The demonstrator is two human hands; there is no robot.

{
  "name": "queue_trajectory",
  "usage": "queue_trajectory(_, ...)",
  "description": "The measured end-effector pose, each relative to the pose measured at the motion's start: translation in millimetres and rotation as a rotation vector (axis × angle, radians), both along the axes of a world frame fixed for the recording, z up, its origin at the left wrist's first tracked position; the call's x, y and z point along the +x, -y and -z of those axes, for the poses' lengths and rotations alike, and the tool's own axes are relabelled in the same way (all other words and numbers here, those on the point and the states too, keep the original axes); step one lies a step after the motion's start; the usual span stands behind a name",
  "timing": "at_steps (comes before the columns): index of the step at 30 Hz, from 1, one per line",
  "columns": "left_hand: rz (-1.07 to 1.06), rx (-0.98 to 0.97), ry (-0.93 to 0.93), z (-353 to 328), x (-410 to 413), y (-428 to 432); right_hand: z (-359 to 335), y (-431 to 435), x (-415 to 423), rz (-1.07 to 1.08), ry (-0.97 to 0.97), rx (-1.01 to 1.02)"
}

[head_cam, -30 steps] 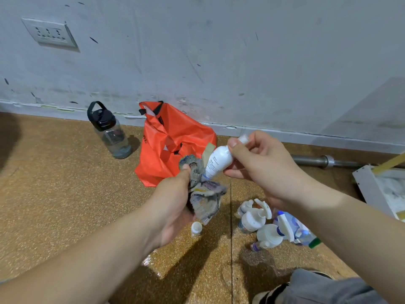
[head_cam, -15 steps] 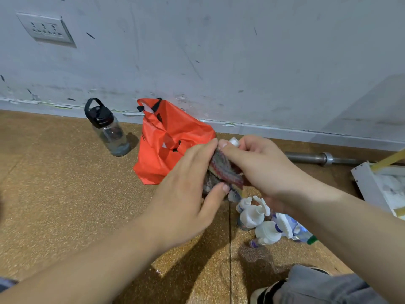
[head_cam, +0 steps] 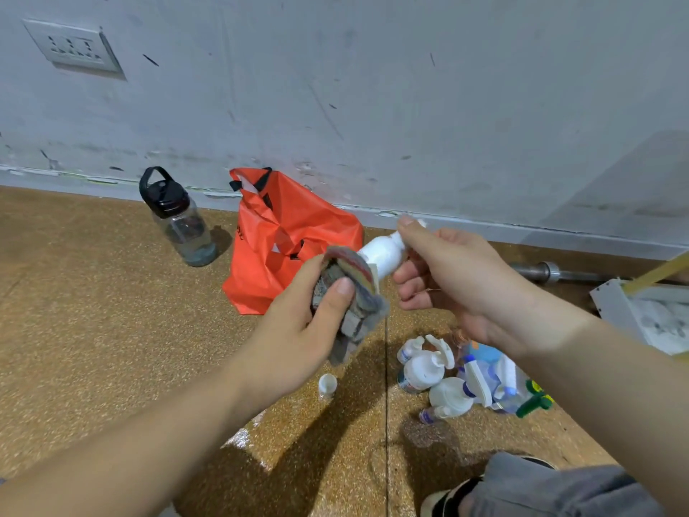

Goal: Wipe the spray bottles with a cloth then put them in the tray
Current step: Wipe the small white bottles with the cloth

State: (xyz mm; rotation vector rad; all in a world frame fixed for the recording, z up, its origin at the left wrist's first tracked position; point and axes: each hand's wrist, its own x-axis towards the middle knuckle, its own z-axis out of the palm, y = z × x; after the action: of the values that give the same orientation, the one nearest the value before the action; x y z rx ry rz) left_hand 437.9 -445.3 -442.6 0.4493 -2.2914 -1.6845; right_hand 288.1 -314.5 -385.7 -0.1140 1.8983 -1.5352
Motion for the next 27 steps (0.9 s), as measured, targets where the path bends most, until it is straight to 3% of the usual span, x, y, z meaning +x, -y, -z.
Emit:
queue_trajectory(6,-0.164,0.491,0.156,-2.4,-10.8,0.3,-6.2,-3.2,0.7,-0.270,0.148,-0.069)
queue_trajectory(9,-0.179,0.551,0.170,-3.1,-10.9,3.9,-1.7,-3.2,2.8,-0.298,0.208,-0.119)
queue_trajectory(11,-0.184,0.483,0.188,-2.0,-10.0,3.6,2.6,-2.5,3.8,-0.262,0.241,-0.145)
queue_trajectory(15,-0.269,0.112,0.178,0.7,-10.1,3.5,13.9,-1.1,10.5,-0.195,0.165,-0.110)
queue_trajectory(23,-0.350,-0.070,0.206,-1.4,-10.9,9.2,17.0,3.2,17.1,-0.137,-0.004,-0.098)
queue_trajectory(27,-0.342,-0.169,-0.006,-1.6,-4.3,12.6,12.8,0.1,18.8,-0.208,-0.178,-0.016)
